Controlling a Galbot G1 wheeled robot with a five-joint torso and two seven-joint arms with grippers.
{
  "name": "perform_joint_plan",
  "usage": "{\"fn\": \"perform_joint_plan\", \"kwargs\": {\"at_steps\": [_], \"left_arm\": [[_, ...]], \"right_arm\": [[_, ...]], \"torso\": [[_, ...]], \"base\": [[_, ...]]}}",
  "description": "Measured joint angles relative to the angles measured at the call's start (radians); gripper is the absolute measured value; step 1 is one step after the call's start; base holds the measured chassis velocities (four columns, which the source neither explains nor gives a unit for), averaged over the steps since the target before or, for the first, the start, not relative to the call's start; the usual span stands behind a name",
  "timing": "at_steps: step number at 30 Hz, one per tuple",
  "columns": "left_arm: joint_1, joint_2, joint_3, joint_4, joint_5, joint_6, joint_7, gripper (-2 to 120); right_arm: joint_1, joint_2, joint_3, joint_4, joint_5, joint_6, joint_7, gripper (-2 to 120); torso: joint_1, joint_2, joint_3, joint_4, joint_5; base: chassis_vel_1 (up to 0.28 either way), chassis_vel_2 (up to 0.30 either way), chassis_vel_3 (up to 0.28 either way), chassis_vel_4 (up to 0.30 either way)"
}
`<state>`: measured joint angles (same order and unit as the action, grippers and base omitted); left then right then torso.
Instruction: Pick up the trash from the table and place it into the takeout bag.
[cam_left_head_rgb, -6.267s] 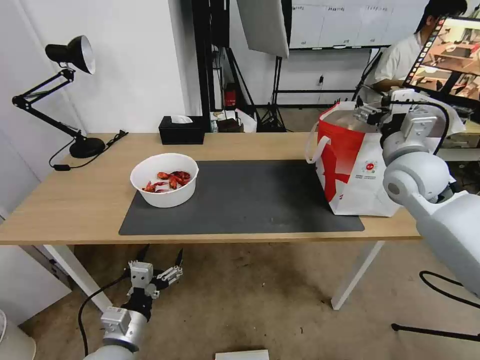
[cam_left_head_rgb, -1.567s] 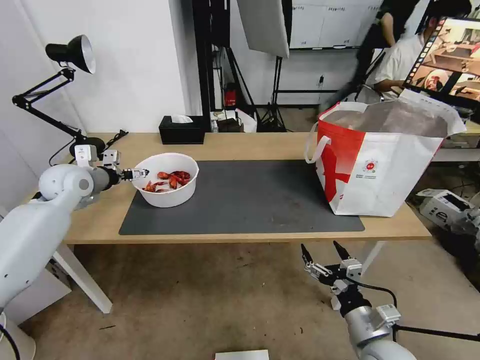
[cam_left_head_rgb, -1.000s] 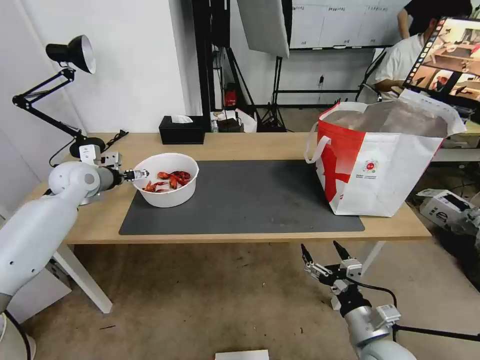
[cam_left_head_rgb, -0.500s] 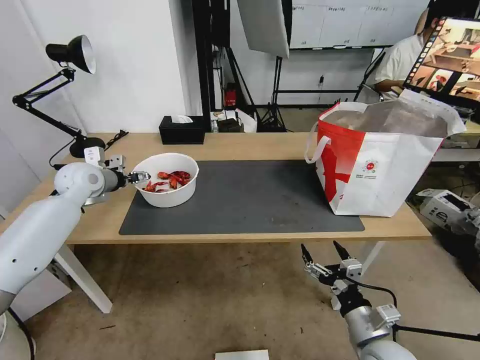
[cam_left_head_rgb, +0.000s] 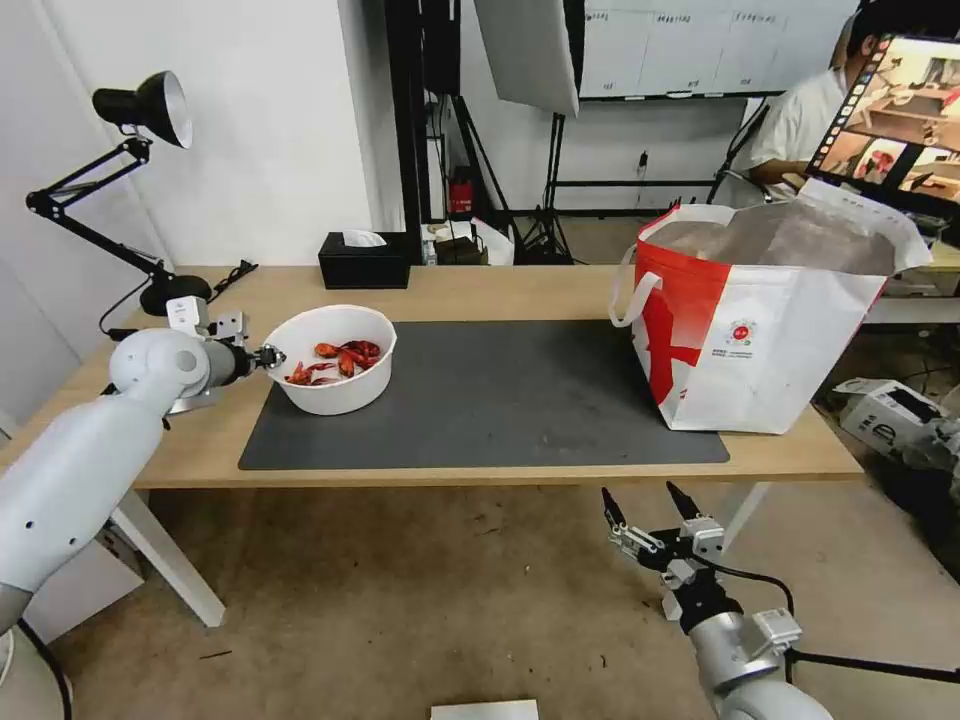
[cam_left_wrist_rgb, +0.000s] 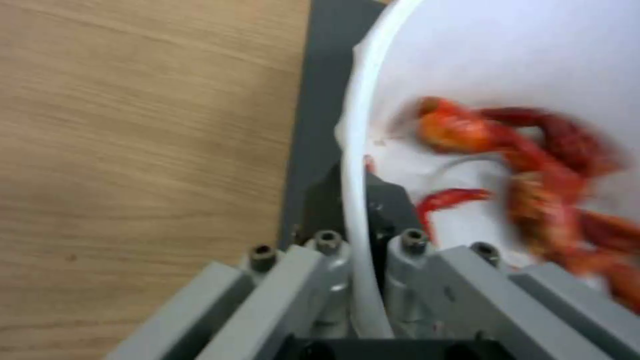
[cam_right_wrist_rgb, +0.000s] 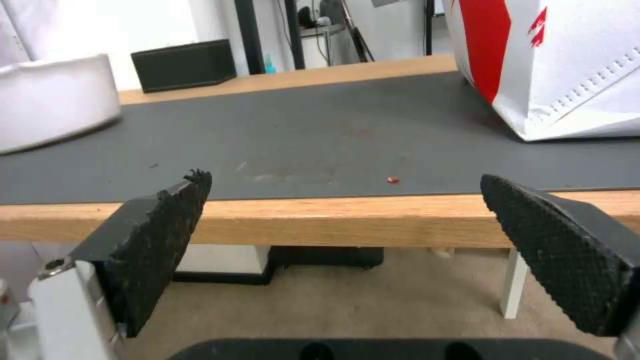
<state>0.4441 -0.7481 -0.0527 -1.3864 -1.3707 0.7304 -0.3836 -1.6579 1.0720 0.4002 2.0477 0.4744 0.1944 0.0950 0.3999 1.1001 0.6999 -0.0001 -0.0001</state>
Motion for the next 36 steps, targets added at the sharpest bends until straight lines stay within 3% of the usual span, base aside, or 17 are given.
{"fn": "perform_joint_plan", "kwargs": {"at_steps": [11, 15, 24, 36], "left_arm": [[0.016, -0.008, -0.073, -0.09, -0.011, 0.005, -0.001, 0], [0.015, -0.011, -0.091, -0.142, 0.001, -0.038, -0.004, 0], [0.007, -0.032, -0.087, -0.194, 0.065, -0.122, -0.005, 0], [-0.071, -0.067, -0.045, -0.206, 0.036, -0.134, -0.011, 0]], "right_arm": [[0.0, 0.0, 0.0, 0.0, 0.0, 0.0, 0.0, 100], [0.0, 0.0, 0.0, 0.0, 0.0, 0.0, 0.0, 100], [0.0, 0.0, 0.0, 0.0, 0.0, 0.0, 0.0, 100], [0.0, 0.0, 0.0, 0.0, 0.0, 0.0, 0.0, 100]], "torso": [[0.0, 0.0, 0.0, 0.0, 0.0], [0.0, 0.0, 0.0, 0.0, 0.0001], [0.0, 0.0, 0.0, 0.0001, 0.0002], [0.0, 0.0, 0.0, 0.0002, 0.0001]], "base": [[0.0, 0.0, 0.0, 0.0], [0.0, 0.0, 0.0, 0.0], [0.0, 0.0, 0.0, 0.0], [0.0, 0.0, 0.0, 0.0]]}}
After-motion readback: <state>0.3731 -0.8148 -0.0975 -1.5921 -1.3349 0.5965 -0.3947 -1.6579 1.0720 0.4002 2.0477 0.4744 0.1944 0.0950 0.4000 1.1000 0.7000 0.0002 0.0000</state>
